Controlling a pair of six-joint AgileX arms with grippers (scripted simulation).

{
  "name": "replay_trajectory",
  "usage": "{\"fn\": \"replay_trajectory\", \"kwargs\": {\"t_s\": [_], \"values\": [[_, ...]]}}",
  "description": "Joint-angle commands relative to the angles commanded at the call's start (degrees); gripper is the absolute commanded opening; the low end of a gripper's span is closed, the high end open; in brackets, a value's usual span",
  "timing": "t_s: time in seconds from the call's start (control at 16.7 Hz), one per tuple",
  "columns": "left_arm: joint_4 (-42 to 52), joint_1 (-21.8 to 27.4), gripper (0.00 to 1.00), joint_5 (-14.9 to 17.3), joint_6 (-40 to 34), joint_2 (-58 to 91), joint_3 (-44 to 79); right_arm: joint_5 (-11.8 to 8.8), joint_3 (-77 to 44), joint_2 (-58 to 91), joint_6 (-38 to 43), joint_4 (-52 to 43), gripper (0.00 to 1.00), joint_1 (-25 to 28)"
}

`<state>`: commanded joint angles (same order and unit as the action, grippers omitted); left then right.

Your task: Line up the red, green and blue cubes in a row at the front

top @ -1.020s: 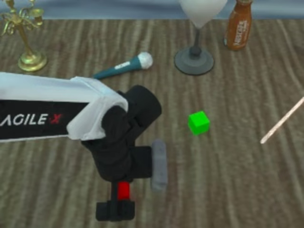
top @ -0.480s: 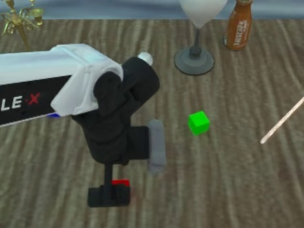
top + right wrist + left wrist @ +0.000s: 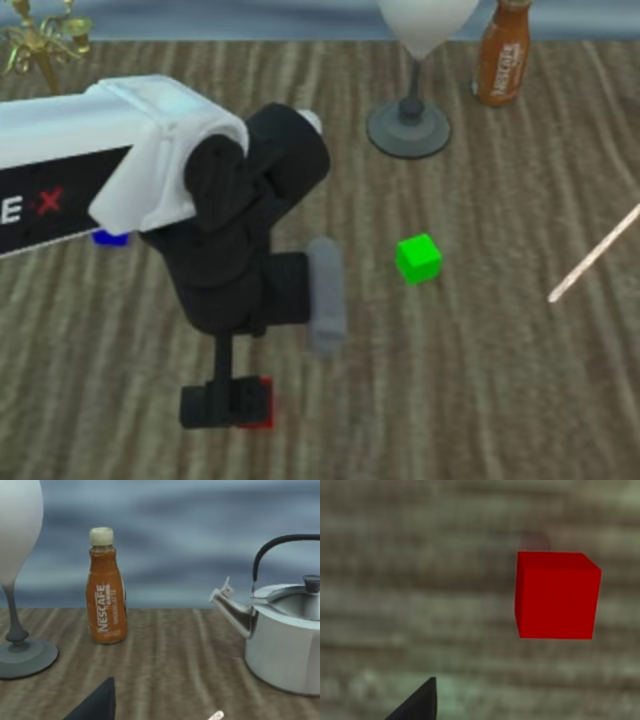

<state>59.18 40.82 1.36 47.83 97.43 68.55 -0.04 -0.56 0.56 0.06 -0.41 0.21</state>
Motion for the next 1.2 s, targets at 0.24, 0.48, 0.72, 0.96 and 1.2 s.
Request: {"fn": "replay_trajectory", "kwargs": {"t_s": [0.24,0.48,0.72,0.96,1.2], "values": [[-4.21,-3.51,1.0,-0.44,-2.61,-6.34,-5.25,-0.17,-8.2,8.31,0.75,-5.59,1.0,2.58],[-11.97,-10.31,1.0,-1.05,-8.45,-19.55,-15.67,-0.09,-25.35,26.23,2.04,-16.03,1.0,6.95],[-21.5,-18.75,1.0,-1.59,-16.71,-38.54,-30.06,0.08,-47.52,52.87,3.49,-29.65,1.0,12.37],[-31.86,-27.21,1.0,-1.99,-25.95,-58.25,-45.43,0.22,-69.28,80.79,4.97,-44.23,1.0,18.05],[-42.48,-34.42,1.0,-2.05,-34.95,-76.43,-58.09,0.23,-88.26,103.49,6.39,-57.09,1.0,23.25]]}}
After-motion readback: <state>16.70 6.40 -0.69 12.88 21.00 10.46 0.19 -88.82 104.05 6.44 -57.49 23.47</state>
